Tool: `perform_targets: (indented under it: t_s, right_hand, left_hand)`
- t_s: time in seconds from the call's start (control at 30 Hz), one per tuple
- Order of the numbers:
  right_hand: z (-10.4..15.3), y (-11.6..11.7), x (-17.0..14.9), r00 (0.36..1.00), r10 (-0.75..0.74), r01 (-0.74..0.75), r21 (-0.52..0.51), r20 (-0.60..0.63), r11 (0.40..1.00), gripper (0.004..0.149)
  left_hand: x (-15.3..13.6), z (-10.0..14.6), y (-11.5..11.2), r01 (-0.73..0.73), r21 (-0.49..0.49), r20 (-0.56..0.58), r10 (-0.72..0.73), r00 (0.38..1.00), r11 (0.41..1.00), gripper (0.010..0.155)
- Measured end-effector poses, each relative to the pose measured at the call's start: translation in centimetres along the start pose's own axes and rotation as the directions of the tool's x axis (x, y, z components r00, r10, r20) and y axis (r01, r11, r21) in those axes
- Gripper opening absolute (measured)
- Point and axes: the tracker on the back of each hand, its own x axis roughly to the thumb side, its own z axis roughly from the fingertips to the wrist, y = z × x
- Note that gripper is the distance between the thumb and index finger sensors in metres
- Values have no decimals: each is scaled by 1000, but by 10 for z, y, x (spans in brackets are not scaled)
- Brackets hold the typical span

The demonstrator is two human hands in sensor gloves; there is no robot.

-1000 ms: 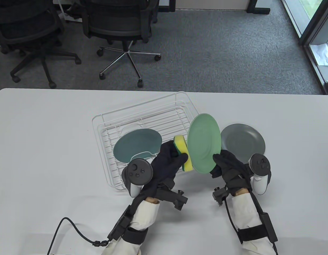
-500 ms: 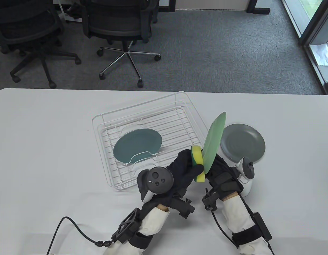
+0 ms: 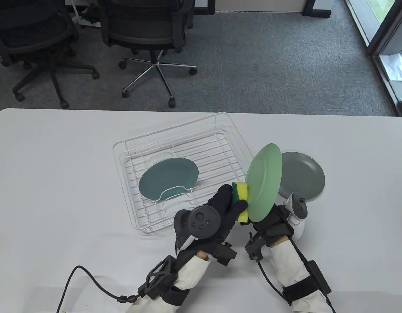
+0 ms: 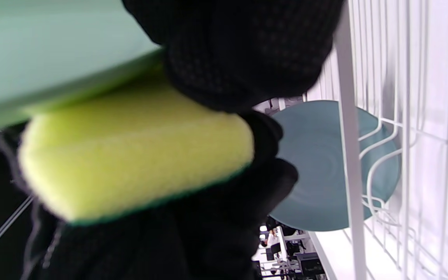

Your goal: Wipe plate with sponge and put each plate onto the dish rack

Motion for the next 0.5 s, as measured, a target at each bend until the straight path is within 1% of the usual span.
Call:
perform_targets:
  t_s: [0.13, 0.27, 0.5]
  right_hand:
    - [0, 2, 0, 1000, 29, -28, 8, -12, 1000, 48]
    - [-2, 7, 2, 996, 90, -89, 57, -13, 994, 46]
    - [-4, 15, 2, 991, 132, -126, 144, -35, 982, 44]
  left_hand:
    - [-6, -2, 0, 15, 3, -28, -15, 1000, 1000, 71]
    - [-14, -4, 3, 36, 22, -58, -34, 998, 999, 71]
    - [-30, -7, 10, -45, 34, -116, 49, 992, 998, 69]
